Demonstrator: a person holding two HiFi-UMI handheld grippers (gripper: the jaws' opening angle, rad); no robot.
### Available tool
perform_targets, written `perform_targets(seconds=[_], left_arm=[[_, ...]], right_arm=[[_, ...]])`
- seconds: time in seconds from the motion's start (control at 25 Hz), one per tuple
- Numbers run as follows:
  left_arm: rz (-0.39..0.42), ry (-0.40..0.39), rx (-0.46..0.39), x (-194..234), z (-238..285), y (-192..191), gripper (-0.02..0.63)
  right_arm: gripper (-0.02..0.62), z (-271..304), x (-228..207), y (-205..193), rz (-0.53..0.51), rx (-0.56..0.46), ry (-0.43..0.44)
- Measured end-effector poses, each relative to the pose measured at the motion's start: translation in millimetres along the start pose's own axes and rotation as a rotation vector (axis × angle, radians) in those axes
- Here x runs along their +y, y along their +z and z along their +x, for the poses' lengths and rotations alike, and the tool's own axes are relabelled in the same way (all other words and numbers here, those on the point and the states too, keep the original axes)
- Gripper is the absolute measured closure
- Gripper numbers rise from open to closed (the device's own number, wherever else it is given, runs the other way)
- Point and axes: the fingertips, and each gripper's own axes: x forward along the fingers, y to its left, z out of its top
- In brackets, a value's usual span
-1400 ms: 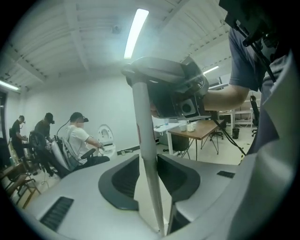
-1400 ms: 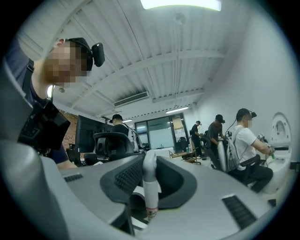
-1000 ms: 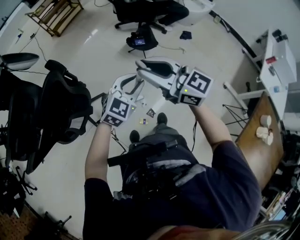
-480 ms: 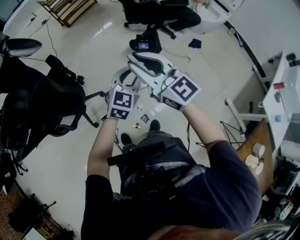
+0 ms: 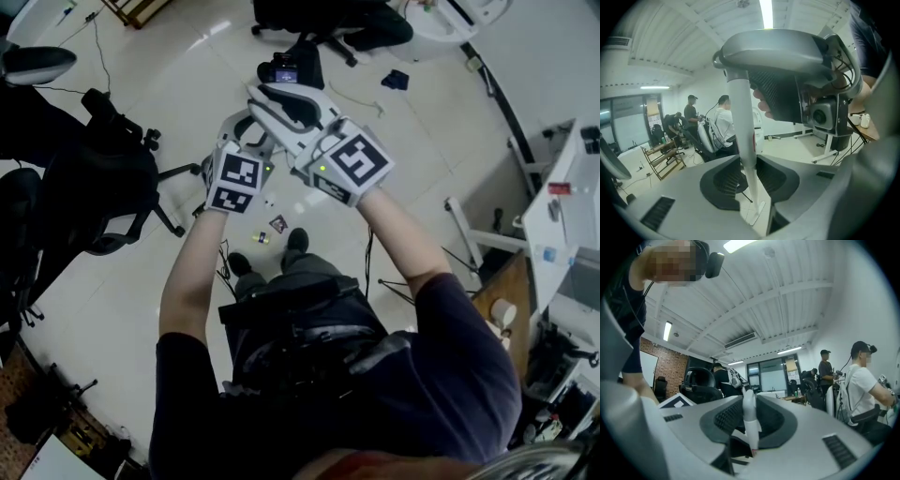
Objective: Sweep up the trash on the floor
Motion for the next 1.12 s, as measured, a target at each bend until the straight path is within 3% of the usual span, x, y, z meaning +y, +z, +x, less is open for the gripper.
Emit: perform_targets(seconds=[0.24, 0.68, 0.92, 1.12], left_arm=[[0.09, -0.022, 0.061, 10, 14, -33, 0.5], [0.015, -0.044, 0.135, 17, 15, -118, 0.503], [0.049, -0.123, 0.274, -1, 24, -176, 0.503], [0.024, -0.134, 0.264, -9, 27, -192, 0.505]], right_arm=[[0.492, 2, -11, -36, 0.02, 0.071, -0.026], [0.494, 18, 22, -117, -0.034, 0.24, -0.021], [0.494, 20, 37, -175, -0.091, 0.382, 0.007], [0.494, 19, 38, -191, -0.061, 0.389, -0.009]])
